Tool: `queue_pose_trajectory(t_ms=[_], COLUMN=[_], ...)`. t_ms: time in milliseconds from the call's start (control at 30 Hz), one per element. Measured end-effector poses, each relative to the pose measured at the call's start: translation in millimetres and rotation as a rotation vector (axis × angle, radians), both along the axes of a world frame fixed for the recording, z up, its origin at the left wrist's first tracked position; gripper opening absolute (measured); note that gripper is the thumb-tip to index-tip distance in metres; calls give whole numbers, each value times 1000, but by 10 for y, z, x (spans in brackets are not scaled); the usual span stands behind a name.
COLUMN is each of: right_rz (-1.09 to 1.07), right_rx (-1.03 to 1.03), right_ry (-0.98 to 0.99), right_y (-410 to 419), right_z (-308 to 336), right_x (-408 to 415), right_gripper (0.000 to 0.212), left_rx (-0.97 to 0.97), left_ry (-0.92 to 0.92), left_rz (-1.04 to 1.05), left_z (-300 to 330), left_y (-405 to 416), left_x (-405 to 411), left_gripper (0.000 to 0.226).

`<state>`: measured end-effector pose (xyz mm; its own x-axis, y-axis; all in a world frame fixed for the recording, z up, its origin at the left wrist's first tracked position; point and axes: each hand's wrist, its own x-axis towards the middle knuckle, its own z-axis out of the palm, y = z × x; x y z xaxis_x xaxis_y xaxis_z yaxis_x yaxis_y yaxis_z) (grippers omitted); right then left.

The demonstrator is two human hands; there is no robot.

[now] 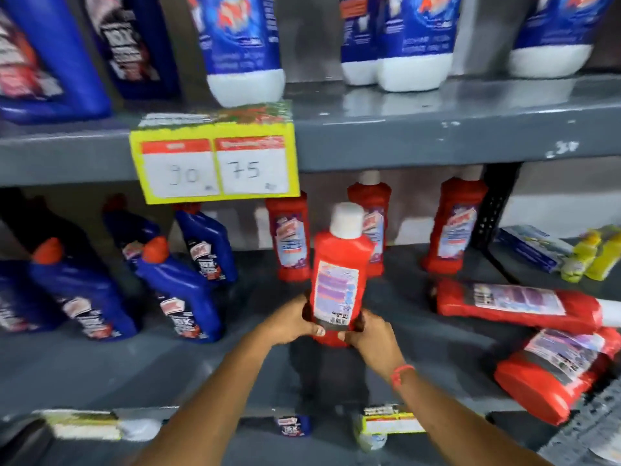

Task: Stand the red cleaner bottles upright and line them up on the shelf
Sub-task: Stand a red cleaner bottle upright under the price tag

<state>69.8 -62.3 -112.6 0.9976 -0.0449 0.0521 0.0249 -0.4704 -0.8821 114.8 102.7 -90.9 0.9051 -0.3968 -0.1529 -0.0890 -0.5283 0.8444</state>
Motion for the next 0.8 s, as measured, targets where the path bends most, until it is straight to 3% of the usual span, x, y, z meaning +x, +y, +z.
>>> queue_pose_trajectory(t_ms=[167,333,600,800], right_rz=[137,114,67,-77], right_rx=[-27,47,147,201], right_ry=[6,33,80,54], right_y=[408,591,608,640], right_z=[28,-12,-58,-85], right_x=[310,546,644,603], right_gripper=[46,47,46,29], left_rx=[12,53,40,188], left_ry=[-69,-123,-93,-90], left_rz=[182,291,296,182], left_z=[-169,-201,-192,-119], left_y=[450,572,605,726], left_x=[51,225,319,326], left_gripper=[65,56,56,25])
